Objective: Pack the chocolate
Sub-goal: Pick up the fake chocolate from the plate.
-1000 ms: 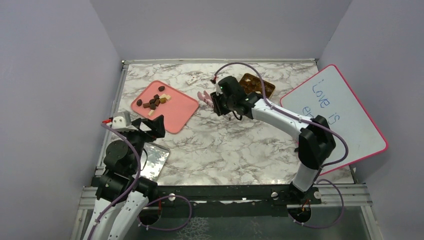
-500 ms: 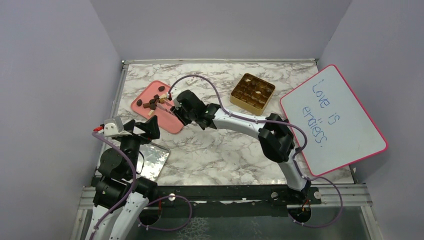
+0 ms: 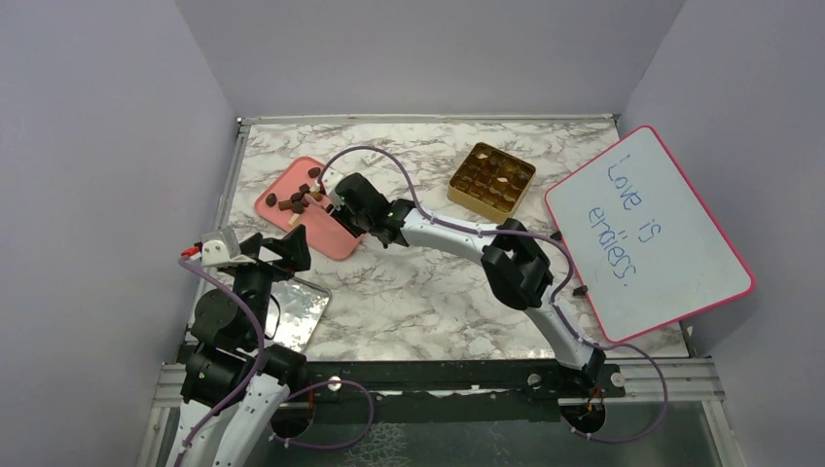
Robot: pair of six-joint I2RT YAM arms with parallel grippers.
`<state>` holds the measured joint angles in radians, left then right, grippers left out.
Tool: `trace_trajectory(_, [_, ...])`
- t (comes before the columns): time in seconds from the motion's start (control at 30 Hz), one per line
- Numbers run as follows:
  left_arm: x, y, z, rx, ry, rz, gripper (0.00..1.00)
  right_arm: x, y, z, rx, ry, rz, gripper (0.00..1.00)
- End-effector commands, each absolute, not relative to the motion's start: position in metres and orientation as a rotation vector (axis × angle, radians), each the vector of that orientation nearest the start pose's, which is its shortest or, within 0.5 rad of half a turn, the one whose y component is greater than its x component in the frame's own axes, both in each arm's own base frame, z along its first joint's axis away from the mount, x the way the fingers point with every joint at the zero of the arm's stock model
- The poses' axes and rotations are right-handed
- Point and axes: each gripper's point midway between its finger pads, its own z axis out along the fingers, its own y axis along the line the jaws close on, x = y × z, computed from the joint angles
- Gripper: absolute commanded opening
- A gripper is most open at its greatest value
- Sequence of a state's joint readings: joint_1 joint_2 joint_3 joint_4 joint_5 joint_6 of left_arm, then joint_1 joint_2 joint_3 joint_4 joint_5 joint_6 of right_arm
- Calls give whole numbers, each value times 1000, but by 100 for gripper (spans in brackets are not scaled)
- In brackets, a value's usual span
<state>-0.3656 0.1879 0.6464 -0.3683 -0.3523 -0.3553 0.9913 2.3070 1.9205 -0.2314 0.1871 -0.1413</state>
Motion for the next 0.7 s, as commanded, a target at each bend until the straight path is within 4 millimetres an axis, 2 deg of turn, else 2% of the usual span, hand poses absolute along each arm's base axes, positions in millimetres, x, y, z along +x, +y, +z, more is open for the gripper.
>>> trace_trajectory(0.0, [201,-24,312,-295,1450,-318,99,390,511,108,-1061,1841,243,40])
trace_trajectory(0.2, [201,-24,312,-295,1450,-318,99,395,513,94,-1080,1863,207,40])
trace_trajectory(0.67, [200,-22,313,-299,1444,-317,99,403,514,82,-1086,1886,158,40])
